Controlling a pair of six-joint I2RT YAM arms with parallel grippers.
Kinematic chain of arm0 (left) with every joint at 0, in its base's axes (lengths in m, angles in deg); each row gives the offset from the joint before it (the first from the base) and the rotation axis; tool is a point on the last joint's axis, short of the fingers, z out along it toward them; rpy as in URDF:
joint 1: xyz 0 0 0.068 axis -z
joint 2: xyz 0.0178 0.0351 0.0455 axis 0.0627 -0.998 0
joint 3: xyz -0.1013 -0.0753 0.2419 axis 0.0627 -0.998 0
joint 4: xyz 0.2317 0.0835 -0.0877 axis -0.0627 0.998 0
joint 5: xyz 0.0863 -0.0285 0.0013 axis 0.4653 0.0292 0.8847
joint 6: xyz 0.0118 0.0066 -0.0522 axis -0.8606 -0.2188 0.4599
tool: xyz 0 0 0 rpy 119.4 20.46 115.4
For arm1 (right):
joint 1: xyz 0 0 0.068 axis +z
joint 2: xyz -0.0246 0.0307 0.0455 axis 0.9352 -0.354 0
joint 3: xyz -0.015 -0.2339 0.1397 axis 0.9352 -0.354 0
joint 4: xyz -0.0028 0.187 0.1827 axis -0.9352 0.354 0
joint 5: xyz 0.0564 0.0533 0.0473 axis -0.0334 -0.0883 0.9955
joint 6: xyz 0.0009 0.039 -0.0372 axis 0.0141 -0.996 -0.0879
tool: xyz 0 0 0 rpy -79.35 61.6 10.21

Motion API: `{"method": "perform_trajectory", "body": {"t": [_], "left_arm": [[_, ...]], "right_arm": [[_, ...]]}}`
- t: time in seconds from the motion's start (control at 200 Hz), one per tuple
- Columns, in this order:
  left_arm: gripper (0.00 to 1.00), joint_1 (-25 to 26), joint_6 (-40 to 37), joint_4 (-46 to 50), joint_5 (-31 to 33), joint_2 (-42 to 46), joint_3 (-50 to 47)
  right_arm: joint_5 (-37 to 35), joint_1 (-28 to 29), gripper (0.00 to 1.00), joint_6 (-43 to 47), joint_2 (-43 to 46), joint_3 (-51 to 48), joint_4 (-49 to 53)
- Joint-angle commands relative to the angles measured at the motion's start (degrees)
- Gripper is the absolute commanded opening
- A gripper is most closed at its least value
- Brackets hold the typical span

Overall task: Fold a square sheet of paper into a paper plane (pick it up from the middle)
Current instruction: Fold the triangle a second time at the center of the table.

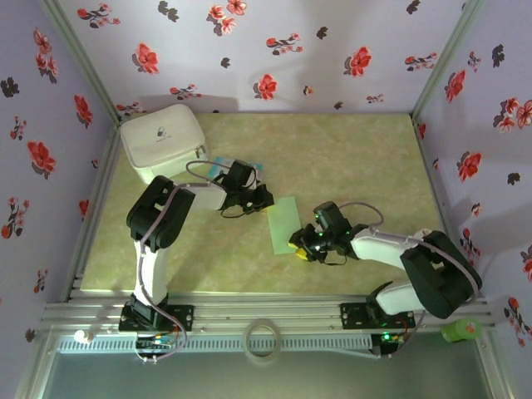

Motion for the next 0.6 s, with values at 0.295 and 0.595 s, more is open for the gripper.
{"method": "perform_trajectory", "body": {"t": [0.295,0.595], "left_arm": [[0.08,-0.5,0.1,5.1,1.0,-2.1,-0.6],[0.08,-0.5,0.4,4.9,0.9,-2.0,-0.5]], "right_arm": [[-2.5,1.0,0.37,-1.6,2.7,-2.1,4.2],[-5.4,1.1,0.37,-5.4,-0.3,-2.8,-5.5]]}}
